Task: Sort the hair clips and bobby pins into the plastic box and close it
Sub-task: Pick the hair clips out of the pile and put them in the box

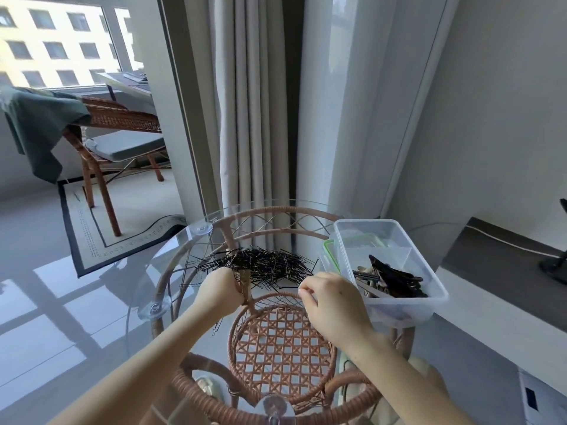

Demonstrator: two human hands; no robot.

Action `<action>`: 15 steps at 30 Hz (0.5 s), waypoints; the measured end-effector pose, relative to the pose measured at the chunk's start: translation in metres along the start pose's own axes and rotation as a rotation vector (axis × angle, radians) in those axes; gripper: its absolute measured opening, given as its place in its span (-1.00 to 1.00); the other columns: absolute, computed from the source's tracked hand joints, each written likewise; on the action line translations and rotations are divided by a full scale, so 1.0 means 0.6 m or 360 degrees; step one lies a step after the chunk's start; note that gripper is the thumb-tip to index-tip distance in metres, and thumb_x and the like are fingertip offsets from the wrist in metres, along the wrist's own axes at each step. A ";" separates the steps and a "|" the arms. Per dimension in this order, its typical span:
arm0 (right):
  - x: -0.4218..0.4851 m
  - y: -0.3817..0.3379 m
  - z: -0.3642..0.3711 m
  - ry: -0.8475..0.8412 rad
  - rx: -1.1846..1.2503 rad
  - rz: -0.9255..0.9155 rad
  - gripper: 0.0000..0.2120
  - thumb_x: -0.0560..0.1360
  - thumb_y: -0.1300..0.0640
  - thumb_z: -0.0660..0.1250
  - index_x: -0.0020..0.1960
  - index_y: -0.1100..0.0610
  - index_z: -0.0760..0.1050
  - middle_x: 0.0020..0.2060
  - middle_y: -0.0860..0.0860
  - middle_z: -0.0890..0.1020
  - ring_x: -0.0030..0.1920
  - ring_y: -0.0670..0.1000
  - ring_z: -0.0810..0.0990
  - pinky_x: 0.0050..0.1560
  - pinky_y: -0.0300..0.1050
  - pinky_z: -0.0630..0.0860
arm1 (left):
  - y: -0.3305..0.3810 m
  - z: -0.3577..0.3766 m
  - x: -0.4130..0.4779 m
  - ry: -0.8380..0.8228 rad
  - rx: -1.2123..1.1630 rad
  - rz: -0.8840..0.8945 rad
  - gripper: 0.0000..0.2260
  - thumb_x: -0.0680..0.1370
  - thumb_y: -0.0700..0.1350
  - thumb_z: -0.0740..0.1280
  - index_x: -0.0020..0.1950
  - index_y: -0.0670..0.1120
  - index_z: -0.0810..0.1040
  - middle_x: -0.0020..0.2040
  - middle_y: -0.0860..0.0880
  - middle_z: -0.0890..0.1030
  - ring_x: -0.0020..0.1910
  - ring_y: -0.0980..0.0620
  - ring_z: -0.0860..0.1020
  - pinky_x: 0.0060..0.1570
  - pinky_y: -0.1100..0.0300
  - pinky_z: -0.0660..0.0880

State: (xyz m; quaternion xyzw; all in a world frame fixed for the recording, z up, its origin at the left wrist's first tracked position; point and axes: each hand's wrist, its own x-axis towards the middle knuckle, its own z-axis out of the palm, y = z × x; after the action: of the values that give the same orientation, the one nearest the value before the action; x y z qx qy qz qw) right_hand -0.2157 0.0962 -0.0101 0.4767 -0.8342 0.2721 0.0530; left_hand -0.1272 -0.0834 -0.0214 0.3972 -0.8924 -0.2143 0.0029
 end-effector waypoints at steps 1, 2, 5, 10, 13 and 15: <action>0.000 -0.003 0.005 -0.0024 0.0012 0.0025 -0.79 0.54 0.16 0.19 -0.08 0.14 0.60 -0.16 0.02 0.66 -0.12 0.01 0.55 -0.05 -0.13 0.50 | -0.002 -0.001 0.000 -0.0022 -0.0036 -0.0008 -0.83 0.42 -0.24 0.33 -0.38 -0.18 0.50 -0.44 -0.03 0.45 -0.47 0.03 0.38 -0.47 0.26 0.35; 0.001 -0.008 0.009 -0.0042 0.0032 0.0047 -0.78 0.54 0.15 0.18 -0.08 0.14 0.60 -0.16 0.02 0.66 -0.11 0.01 0.55 -0.03 -0.12 0.51 | -0.003 -0.002 -0.002 -0.0042 -0.0053 0.0002 -0.88 0.42 -0.21 0.36 -0.32 -0.17 0.56 -0.41 -0.04 0.48 -0.46 0.03 0.40 -0.46 0.27 0.36; 0.007 -0.038 0.030 -0.0125 0.0075 0.0143 -0.73 0.56 0.07 0.17 -0.13 0.16 0.60 -0.21 0.02 0.66 -0.17 0.00 0.58 0.04 -0.06 0.51 | -0.006 0.000 -0.007 -0.0059 -0.0049 0.0072 -0.85 0.42 -0.15 0.41 -0.34 -0.11 0.55 -0.41 -0.02 0.47 -0.48 0.07 0.35 -0.52 0.33 0.28; 0.045 -0.092 0.089 -0.0305 0.0126 0.0574 -0.65 0.51 -0.10 0.25 -0.25 0.17 0.47 -0.24 0.01 0.59 -0.24 0.07 0.53 -0.41 -0.19 0.37 | -0.007 0.008 -0.013 0.0063 -0.0027 0.0089 -0.72 0.38 -0.20 0.34 -0.54 -0.10 0.42 -0.51 -0.06 0.40 -0.53 0.02 0.27 -0.54 0.28 0.24; 0.064 -0.106 0.116 -0.0217 0.0136 0.0776 -0.58 0.49 -0.06 0.29 -0.40 0.10 0.21 -0.19 0.06 0.62 -0.18 0.12 0.57 -0.39 -0.19 0.27 | -0.009 0.015 -0.018 0.0123 -0.0030 0.0098 -0.74 0.39 -0.17 0.31 -0.52 -0.13 0.49 -0.54 -0.06 0.37 -0.55 0.02 0.25 -0.57 0.28 0.22; 0.070 -0.108 0.128 -0.0151 0.0133 0.0853 -0.59 0.48 -0.03 0.32 -0.40 0.08 0.20 -0.10 0.07 0.66 -0.17 0.11 0.56 -0.30 -0.18 0.29 | -0.014 0.019 -0.021 0.0166 -0.0065 0.0106 -0.76 0.42 -0.12 0.33 -0.43 -0.16 0.60 -0.53 -0.05 0.42 -0.53 0.01 0.30 -0.57 0.29 0.23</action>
State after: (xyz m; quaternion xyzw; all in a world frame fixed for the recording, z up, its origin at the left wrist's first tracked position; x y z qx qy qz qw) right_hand -0.1718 -0.0007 -0.0345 0.2531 -0.9201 0.2881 -0.0796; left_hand -0.1145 -0.0749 -0.0328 0.3778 -0.8991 -0.2112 0.0647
